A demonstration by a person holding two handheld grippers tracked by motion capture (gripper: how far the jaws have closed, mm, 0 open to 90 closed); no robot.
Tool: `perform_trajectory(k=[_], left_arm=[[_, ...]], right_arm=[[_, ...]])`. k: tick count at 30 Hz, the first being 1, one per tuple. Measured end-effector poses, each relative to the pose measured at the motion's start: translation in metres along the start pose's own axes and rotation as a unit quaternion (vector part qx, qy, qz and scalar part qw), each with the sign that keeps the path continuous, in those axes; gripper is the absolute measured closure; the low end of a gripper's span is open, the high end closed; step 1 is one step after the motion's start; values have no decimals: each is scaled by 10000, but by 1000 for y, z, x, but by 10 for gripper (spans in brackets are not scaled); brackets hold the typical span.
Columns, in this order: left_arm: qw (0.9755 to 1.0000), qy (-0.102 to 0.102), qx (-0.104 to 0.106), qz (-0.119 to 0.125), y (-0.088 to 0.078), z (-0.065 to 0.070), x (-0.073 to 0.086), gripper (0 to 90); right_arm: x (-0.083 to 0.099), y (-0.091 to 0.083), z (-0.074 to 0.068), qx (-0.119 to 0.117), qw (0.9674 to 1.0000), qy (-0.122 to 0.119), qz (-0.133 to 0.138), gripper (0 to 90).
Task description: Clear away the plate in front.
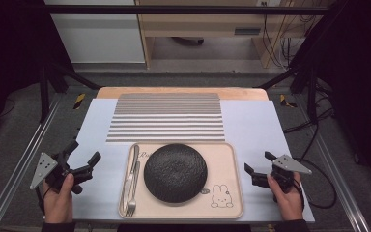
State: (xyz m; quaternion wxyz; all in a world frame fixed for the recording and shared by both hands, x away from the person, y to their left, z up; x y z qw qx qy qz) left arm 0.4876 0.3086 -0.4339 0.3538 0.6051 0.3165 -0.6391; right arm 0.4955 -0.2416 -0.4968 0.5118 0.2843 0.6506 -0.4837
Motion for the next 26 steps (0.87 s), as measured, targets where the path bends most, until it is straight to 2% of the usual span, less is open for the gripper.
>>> perform_trajectory(k=[2, 4, 6, 13, 17, 21, 26], left_arm=[[10000, -7, -34, -28, -2, -4, 4, 41], [9998, 118, -108, -115, -2, -6, 8, 40], [9996, 190, -40, -197, 0, -4, 12, 39], [9977, 447, 367, -359, 7, 11, 22, 34], [9957, 499, 627, -461, 11, 22, 27, 33], [9955, 463, 620, -553, 13, 29, 31, 30], [9969, 434, 372, -535, 14, 32, 29, 29]], right_arm=[[0, 0, 2, 48, 10000, -25, 80, 70], [-1, 0, 3, 72, 9999, -15, 120, 69], [-1, 0, 4, 84, 9999, -13, 143, 69], [-1, 0, 7, 91, 9996, 80, 245, 67], [-1, -1, 9, 79, 9994, 158, 293, 66], [-1, 0, 10, 72, 9993, 151, 321, 65], [0, 0, 10, 79, 9993, 157, 326, 62]])
Point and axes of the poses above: each handheld gripper's, and its own axes: y roughly forward along the jaws, x roughly out of its underside, z roughly to its right, the point moved 8 cm from there along y, roughly forward along the jaws, and after that the axes turned 6 degrees about x, right-handed, at the moved point
